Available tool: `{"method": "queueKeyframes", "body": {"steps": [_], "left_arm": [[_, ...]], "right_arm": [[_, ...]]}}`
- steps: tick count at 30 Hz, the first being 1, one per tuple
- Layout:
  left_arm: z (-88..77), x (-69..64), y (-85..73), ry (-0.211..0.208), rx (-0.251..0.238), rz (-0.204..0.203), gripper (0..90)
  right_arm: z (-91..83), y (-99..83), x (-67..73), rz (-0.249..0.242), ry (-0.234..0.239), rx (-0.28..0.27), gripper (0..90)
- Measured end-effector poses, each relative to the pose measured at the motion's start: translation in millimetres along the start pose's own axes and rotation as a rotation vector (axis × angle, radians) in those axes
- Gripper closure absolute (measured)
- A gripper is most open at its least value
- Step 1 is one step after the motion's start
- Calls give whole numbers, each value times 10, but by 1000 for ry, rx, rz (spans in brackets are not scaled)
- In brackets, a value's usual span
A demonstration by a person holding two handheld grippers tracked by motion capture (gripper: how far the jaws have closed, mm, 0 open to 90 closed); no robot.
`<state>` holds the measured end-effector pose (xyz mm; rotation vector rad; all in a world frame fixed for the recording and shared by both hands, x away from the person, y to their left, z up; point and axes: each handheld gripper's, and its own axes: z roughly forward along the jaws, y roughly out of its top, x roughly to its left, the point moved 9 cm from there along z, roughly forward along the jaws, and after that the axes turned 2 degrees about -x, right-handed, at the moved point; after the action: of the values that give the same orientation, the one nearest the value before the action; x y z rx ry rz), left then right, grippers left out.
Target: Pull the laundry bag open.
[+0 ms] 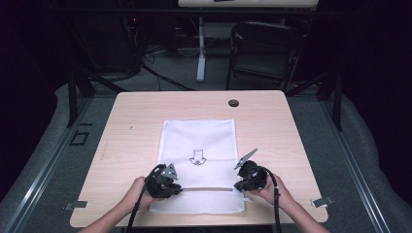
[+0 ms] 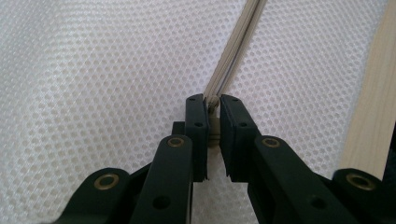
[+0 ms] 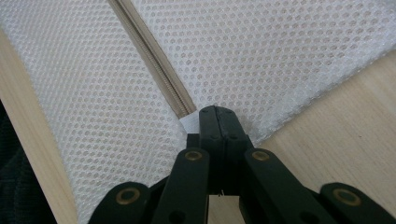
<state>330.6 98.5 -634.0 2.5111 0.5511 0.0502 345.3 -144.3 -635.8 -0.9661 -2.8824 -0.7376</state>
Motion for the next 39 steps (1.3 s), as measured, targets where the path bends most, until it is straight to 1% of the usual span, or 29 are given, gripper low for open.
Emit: {"method": "queueKeyframes", "body": {"steps": [5, 7, 12, 13, 15, 17, 22, 23, 27, 30, 34, 36, 37, 39], "left_arm": [[-33, 28, -47, 13, 0, -10, 826], [-46, 39, -69, 13, -4, -21, 826], [-78, 58, -118, 20, 2, -25, 826], [-85, 60, -129, 19, 1, -31, 826], [-91, 66, -141, 20, 0, -30, 826], [-110, 82, -171, 21, -3, -42, 826], [-154, 100, -237, 28, 2, -52, 826], [-163, 101, -251, 28, 2, -61, 826], [-192, 119, -284, 37, 6, -57, 826], [-218, 134, -331, 40, 4, -72, 826], [-246, 138, -365, 42, 11, -65, 826], [-257, 138, -381, 41, 12, -74, 826], [-264, 140, -390, 42, 15, -72, 826], [-284, 153, -408, 44, 22, -67, 826]], "right_arm": [[2, 0, 3, 2, 4, -2, 900], [-1, -1, 1, 0, 1, -1, 900], [-1, -2, 1, 1, 1, -2, 900], [2, 0, 4, 4, 7, -5, 900], [0, -2, 1, 2, 2, -2, 900], [2, -1, 4, 1, 5, -4, 900], [1, -1, 1, 2, 3, -4, 900], [0, -1, 1, 2, 2, -4, 900], [3, 0, 5, 5, 5, -7, 900], [-2, -4, 1, -4, 3, 2, 900], [2, -1, 4, 2, 5, -4, 900], [-2, -4, 0, -3, 7, 2, 900], [3, 0, 4, 4, 6, -6, 900], [2, -2, 3, 3, 6, -5, 900]]}}
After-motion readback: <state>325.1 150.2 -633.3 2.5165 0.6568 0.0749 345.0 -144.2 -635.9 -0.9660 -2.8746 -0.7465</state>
